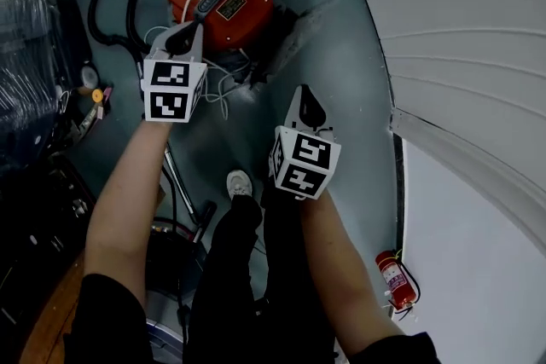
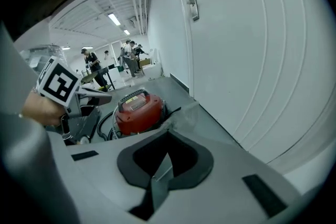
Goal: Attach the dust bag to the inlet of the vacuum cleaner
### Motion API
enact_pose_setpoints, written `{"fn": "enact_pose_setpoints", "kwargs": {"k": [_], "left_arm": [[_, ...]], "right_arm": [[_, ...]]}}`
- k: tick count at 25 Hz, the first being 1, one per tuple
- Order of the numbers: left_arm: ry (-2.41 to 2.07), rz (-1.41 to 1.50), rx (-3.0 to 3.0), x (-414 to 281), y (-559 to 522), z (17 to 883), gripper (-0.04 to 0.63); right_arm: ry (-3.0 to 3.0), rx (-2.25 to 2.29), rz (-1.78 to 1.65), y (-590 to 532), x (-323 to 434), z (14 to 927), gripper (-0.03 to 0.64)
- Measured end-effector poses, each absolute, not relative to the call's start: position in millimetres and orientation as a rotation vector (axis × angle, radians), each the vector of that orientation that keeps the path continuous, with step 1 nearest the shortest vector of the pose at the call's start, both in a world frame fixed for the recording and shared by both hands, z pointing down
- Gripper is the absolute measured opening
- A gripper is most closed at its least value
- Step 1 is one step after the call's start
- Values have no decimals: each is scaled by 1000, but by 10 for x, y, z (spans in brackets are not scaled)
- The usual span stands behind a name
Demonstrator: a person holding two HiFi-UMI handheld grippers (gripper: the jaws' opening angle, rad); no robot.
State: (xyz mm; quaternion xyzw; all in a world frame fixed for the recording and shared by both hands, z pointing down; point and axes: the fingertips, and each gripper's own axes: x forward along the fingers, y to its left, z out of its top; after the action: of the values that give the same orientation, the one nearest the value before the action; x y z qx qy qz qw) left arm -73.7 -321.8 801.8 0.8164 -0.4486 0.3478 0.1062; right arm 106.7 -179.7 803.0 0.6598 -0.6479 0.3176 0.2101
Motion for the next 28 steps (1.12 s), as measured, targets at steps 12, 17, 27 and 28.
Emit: {"fn": "enact_pose_setpoints", "kwargs": {"k": [12,17,27,28], "left_arm": [[-1297,451,2279,-914,-1525,5576,-3],[-1403,539,2123,-1376,-991,4729,-3],[-1473,355,2403,-1047,-870,2592,-2],[-1500,335,2450,-993,-870,2369,-2]], "right_arm": [[-1987,1874,710,-956,510,5759,-2],[-2020,1884,711,-533,244,4672,-2],[-2320,1988,402,-779,161,2417,-2],[-2340,2005,359,-795,203,2210,-2]]}}
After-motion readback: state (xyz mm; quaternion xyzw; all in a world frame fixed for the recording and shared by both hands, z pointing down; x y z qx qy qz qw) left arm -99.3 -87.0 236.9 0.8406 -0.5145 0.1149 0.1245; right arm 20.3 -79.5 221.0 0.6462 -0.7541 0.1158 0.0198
